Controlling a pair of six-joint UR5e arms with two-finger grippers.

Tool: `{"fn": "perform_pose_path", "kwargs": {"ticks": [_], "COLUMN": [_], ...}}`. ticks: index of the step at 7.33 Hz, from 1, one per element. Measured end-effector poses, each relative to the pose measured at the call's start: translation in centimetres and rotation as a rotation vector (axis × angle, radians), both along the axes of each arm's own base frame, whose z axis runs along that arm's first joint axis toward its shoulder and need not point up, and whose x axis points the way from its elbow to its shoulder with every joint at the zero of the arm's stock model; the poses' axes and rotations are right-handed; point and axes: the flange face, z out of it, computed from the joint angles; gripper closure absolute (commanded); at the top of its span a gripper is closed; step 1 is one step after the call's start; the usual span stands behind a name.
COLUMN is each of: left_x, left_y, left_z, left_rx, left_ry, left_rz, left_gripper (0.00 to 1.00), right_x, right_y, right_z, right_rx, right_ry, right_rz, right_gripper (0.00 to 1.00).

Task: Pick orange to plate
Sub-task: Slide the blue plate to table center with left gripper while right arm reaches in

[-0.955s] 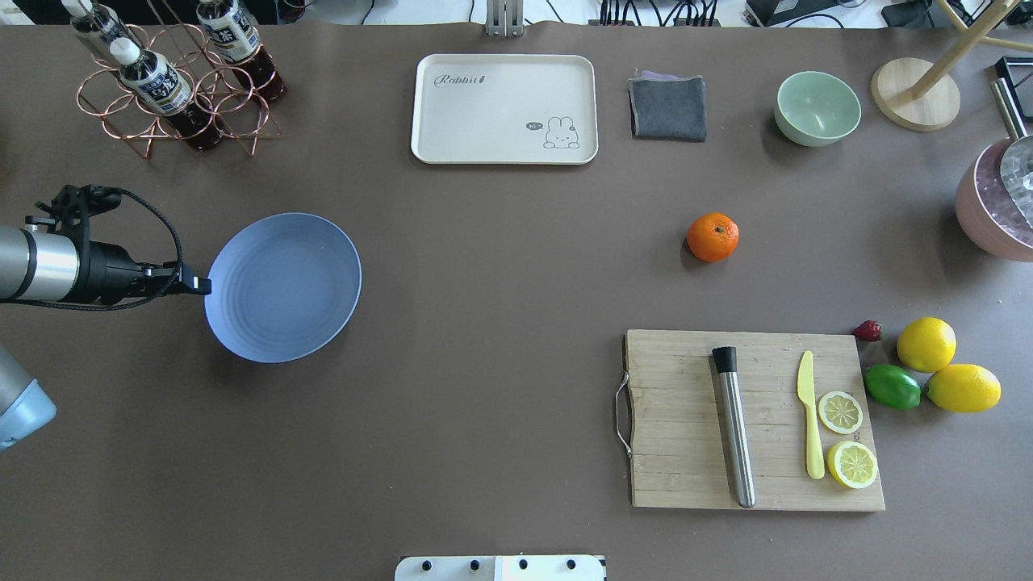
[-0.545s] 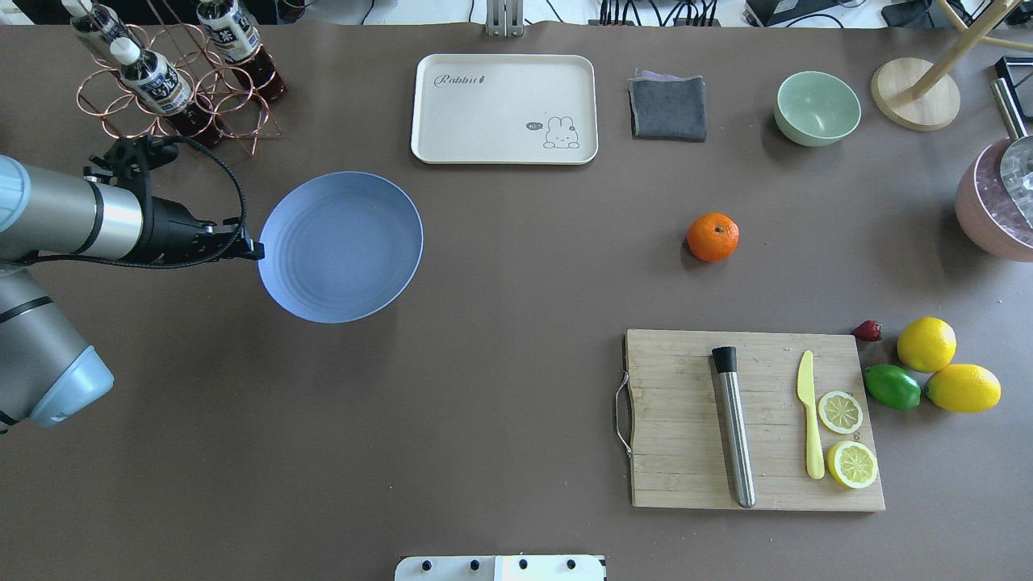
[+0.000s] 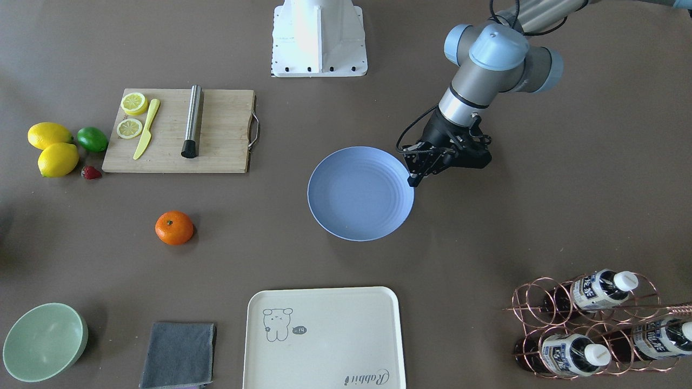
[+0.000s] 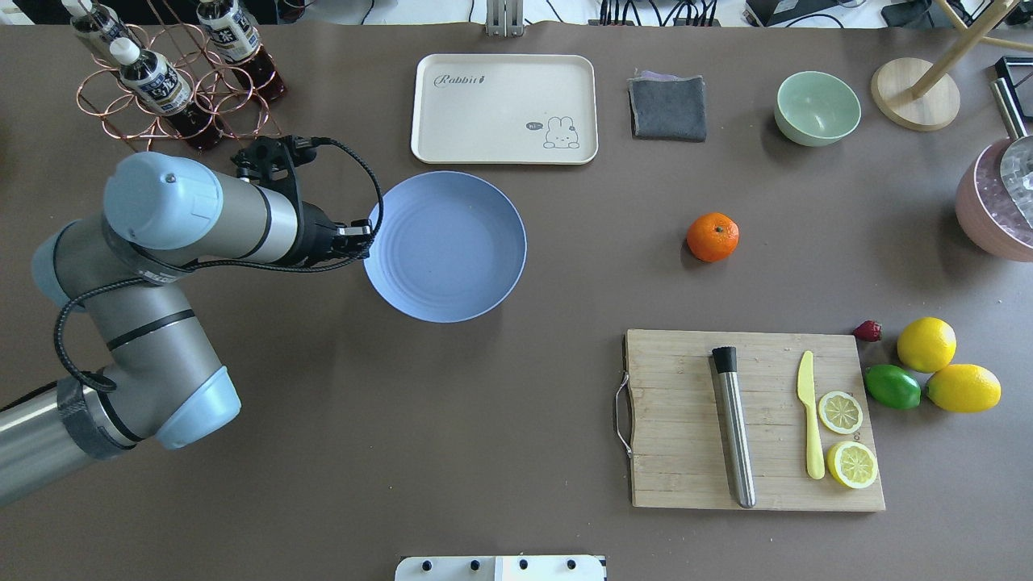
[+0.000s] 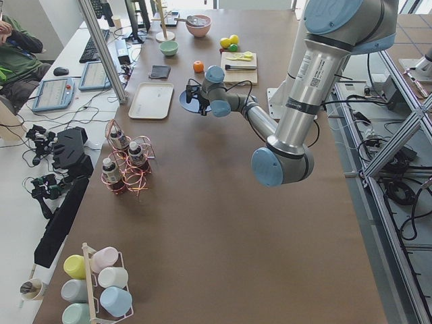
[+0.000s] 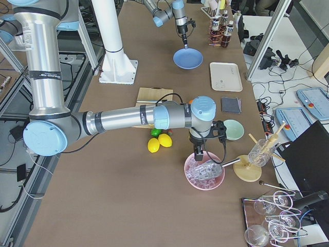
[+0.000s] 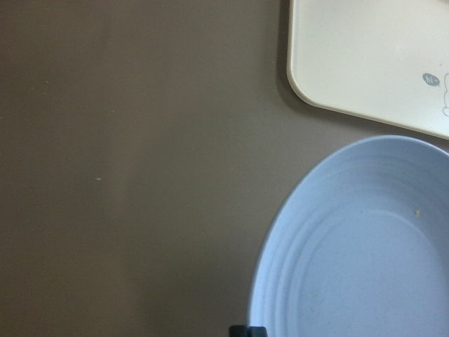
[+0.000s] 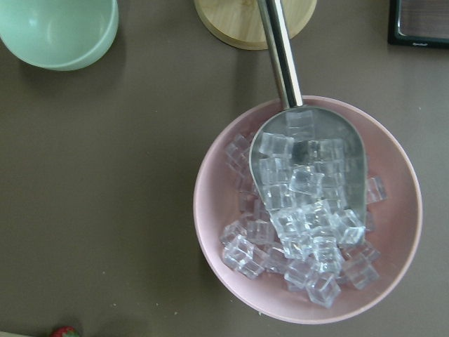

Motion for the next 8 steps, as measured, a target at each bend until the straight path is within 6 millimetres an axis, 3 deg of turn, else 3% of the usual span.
{"fn": "perform_pose_path", "kwargs": {"ticks": [3,5,7,8], "left_x": [4.2,6.6,9.1,10.0], "left_y": [3.2,5.4,6.5,6.4], "left_z": [-1.5,-1.9,-2.7,-3.2], "left_rx": [-0.005,-0.013,-0.027,-0.034], "left_ry": [-0.001,0.003,0.011,0.016], "left_rz": [-0.005,0.001,-0.007,-0.013], "left_gripper": [1.00,1.00,1.00,0.89], "right_x": [-11.7,-18.4,-22.6,-23.5], "right_y": [-3.9,-4.7,-4.7,-4.6], "right_z": [-10.3,-15.4,-17.9,-18.3], "right_rx": [-0.081,-0.103,-0.103,-0.100], "right_ry": [-0.042,-0.042,-0.031,-0.028], "right_rz": [0.052,0.067,0.065,0.060], "right_gripper": [0.00,0.00,0.00,0.00]}}
